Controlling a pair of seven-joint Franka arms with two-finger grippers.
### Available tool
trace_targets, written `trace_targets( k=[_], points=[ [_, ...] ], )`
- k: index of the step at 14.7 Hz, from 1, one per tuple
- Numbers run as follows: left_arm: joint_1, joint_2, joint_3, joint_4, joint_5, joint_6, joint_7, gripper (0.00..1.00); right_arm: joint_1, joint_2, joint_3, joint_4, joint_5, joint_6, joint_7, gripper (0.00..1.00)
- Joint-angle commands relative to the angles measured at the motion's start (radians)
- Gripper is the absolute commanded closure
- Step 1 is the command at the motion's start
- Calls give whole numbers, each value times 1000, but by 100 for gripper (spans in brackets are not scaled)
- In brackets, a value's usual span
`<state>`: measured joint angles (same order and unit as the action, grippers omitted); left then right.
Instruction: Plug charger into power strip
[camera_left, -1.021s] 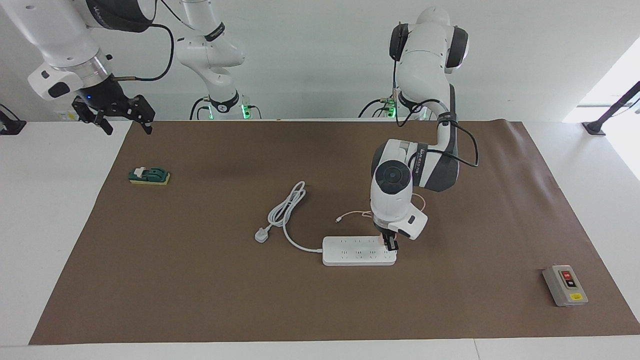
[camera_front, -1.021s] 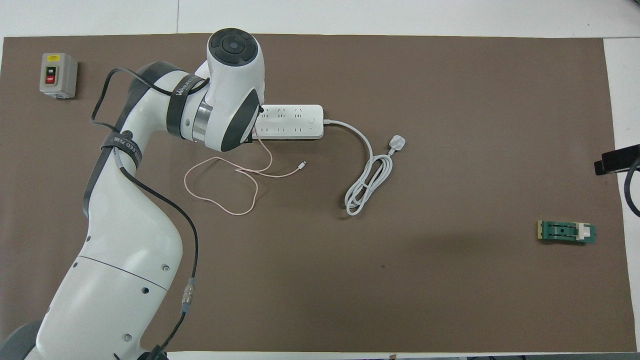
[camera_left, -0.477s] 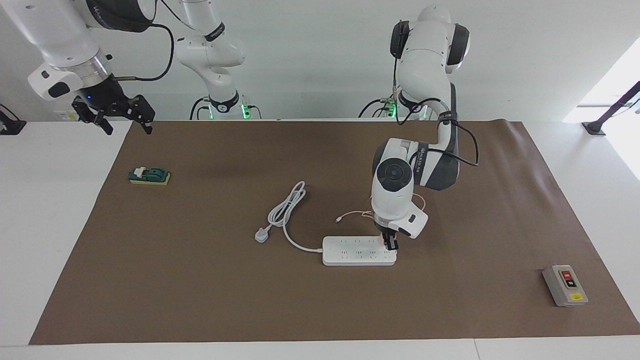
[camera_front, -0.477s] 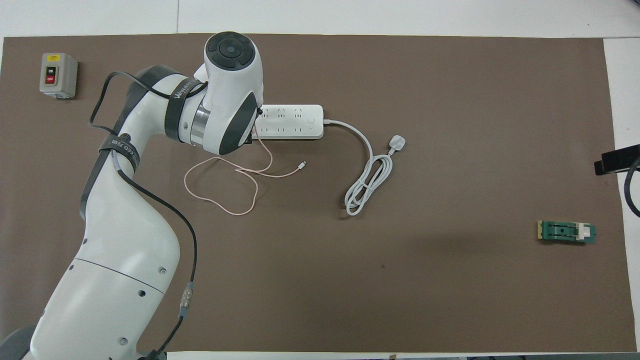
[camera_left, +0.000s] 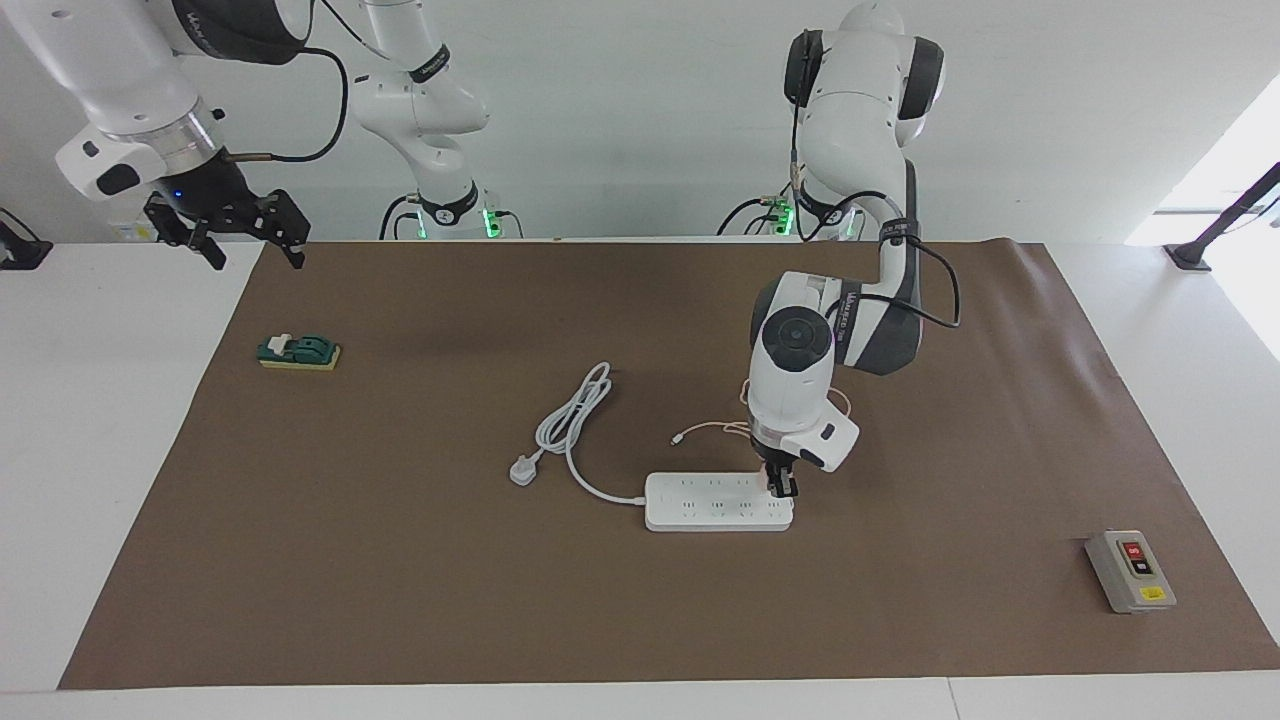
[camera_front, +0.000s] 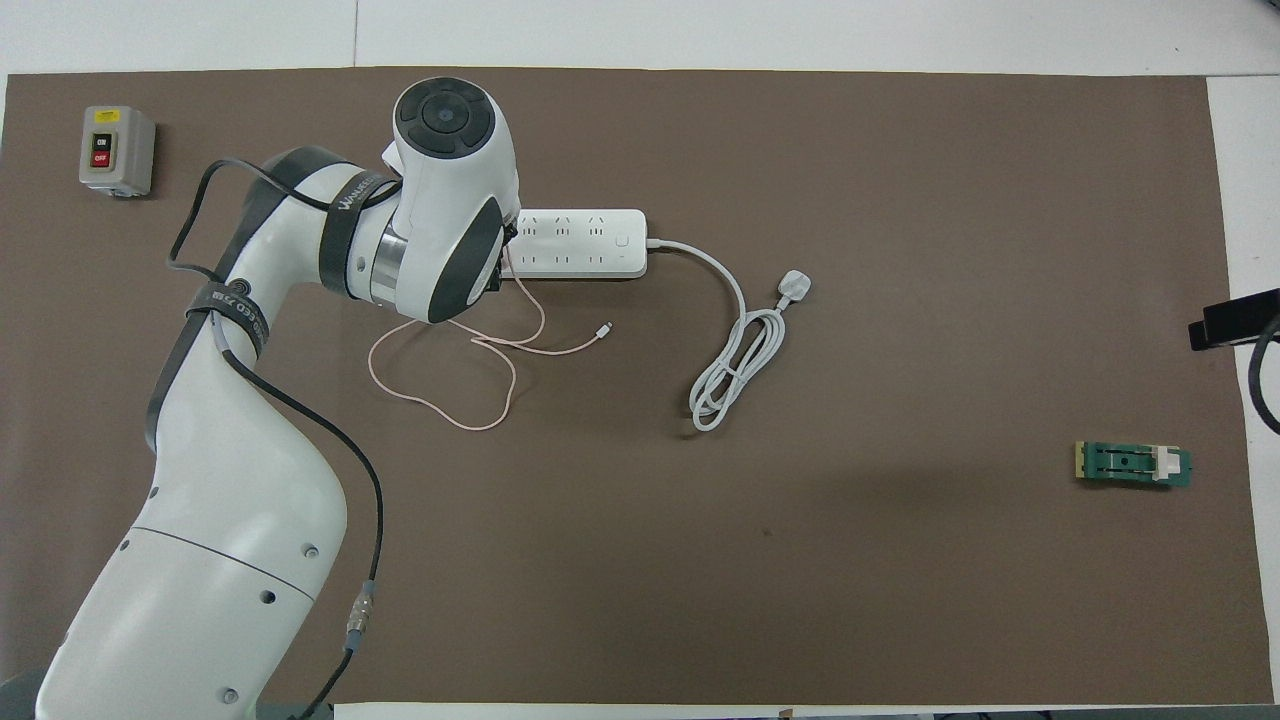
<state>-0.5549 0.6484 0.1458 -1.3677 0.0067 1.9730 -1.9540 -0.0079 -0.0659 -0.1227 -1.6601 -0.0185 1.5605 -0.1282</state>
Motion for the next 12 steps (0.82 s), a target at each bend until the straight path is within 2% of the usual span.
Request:
trace_targets(
  k=[1,12],
  points=[
    [40,51,-9,-30,-11,52,81,100,-15,-17,8,-15,14,-10,-11,0],
    [32,57,-8,5,-20,-11,101,100,-15,-19,9,-15,15,-10,-11,0]
  ],
)
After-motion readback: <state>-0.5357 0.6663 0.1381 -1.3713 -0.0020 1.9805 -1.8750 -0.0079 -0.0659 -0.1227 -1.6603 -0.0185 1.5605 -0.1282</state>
